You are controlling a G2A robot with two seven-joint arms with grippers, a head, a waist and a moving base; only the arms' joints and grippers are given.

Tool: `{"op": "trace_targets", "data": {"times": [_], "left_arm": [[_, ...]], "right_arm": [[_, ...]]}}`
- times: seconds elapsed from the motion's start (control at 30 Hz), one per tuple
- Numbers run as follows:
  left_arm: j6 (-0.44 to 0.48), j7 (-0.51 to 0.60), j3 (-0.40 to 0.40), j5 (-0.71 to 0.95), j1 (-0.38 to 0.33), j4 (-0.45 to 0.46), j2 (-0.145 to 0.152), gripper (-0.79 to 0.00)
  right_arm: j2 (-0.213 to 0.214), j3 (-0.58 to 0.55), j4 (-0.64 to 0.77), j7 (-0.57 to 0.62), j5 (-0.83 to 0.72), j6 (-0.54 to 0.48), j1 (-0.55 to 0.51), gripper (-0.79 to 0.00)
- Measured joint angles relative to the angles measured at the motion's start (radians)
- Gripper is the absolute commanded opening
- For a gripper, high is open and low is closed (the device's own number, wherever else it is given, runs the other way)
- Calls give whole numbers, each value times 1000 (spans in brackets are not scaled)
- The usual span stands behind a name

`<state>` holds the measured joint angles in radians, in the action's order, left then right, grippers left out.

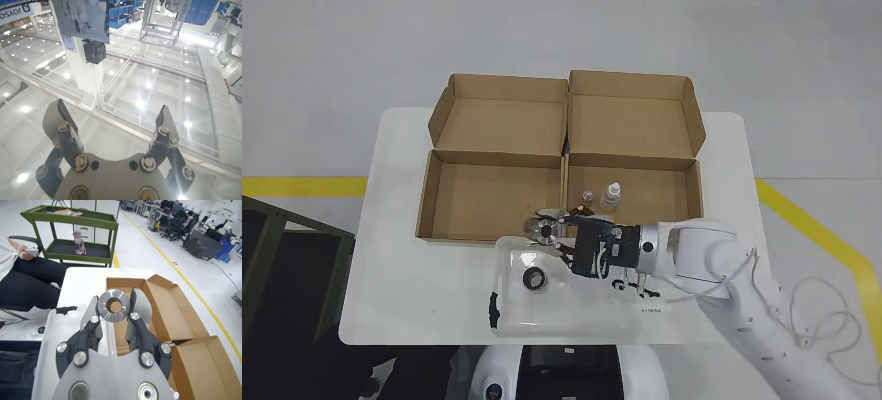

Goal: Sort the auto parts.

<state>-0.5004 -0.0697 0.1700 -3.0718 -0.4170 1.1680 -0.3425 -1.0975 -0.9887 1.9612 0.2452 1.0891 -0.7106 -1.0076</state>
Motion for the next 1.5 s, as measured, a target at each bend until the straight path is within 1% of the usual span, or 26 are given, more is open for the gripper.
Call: {"op": "trace_targets", "data": {"times": [0.23, 0.3, 0.53, 0.9, 1.03, 1.23, 1.33, 1.5], "left_arm": [[0, 0, 0, 0, 0, 0, 0, 0], [0, 0, 0, 0, 0, 0, 0, 0], [0, 0, 0, 0, 0, 0, 0, 0], [0, 0, 0, 0, 0, 0, 0, 0], [0, 0, 0, 0, 0, 0, 0, 0], [0, 0, 0, 0, 0, 0, 0, 0], [0, 0, 0, 0, 0, 0, 0, 0], [0, 0, 0, 0, 0, 0, 0, 0]], "right_arm": [[-11, -21, -30, -241, 46, 40, 0, -785], [-15, -23, -27, -290, 63, 49, 8, -785], [-25, -32, -7, -399, 93, 77, 27, -785], [-25, -105, 51, -470, 114, 89, 16, -785], [-24, -127, 67, -514, 133, 71, 8, -785], [-25, -138, 70, -544, 140, 54, -2, -785], [-26, -139, 66, -545, 148, 44, 1, -785], [-31, -110, 51, -481, 144, 25, 21, -785]]}}
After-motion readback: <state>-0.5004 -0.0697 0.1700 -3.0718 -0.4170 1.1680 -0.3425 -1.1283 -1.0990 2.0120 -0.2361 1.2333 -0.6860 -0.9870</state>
